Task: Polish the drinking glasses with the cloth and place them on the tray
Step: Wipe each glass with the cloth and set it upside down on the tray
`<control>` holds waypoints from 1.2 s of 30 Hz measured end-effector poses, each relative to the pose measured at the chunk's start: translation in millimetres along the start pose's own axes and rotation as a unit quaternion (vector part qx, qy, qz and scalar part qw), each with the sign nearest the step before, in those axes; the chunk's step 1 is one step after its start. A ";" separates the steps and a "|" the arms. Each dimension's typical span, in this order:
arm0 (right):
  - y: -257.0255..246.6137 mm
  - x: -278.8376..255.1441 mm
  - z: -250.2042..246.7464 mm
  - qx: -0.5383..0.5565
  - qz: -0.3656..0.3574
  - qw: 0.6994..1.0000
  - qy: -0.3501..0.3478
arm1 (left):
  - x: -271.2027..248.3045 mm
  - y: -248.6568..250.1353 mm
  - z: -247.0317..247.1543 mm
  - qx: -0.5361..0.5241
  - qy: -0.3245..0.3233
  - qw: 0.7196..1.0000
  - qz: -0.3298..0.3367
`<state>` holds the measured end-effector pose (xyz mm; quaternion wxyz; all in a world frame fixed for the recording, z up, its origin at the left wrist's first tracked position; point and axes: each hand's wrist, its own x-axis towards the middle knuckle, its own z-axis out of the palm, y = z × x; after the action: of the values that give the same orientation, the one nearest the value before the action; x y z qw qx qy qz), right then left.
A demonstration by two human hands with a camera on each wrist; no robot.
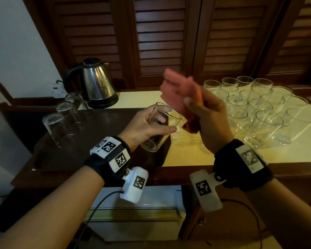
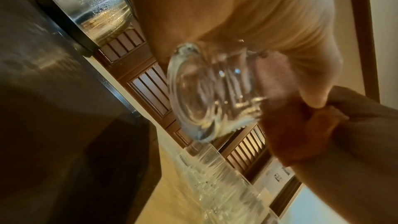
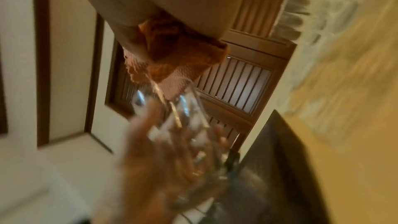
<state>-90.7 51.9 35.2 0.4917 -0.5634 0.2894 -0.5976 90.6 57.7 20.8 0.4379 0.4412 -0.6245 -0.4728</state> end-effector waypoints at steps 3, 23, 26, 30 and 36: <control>5.3 -10.0 9.2 -0.074 -0.008 0.994 -0.082 | -2.4 2.5 -9.0 0.025 0.008 1.000 -0.002; -19.6 7.8 -4.3 -0.422 -0.034 0.867 -0.262 | -7.1 2.9 -34.9 0.187 -0.087 0.979 0.014; -16.5 6.6 1.7 -0.350 -0.059 0.922 -0.155 | -7.7 1.0 -37.4 0.144 -0.079 0.986 0.003; -3.1 -5.7 14.1 -0.246 -0.057 0.960 -0.125 | -9.2 1.7 -39.9 0.091 -0.075 0.993 0.011; 2.6 -11.0 12.5 -0.236 0.008 0.930 -0.281 | -13.1 8.2 -43.6 0.081 -0.103 0.991 0.009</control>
<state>-79.4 63.6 31.1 0.4103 -0.8056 0.2771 -0.3254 134.5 62.9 34.5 0.3381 0.4188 -0.7064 -0.4596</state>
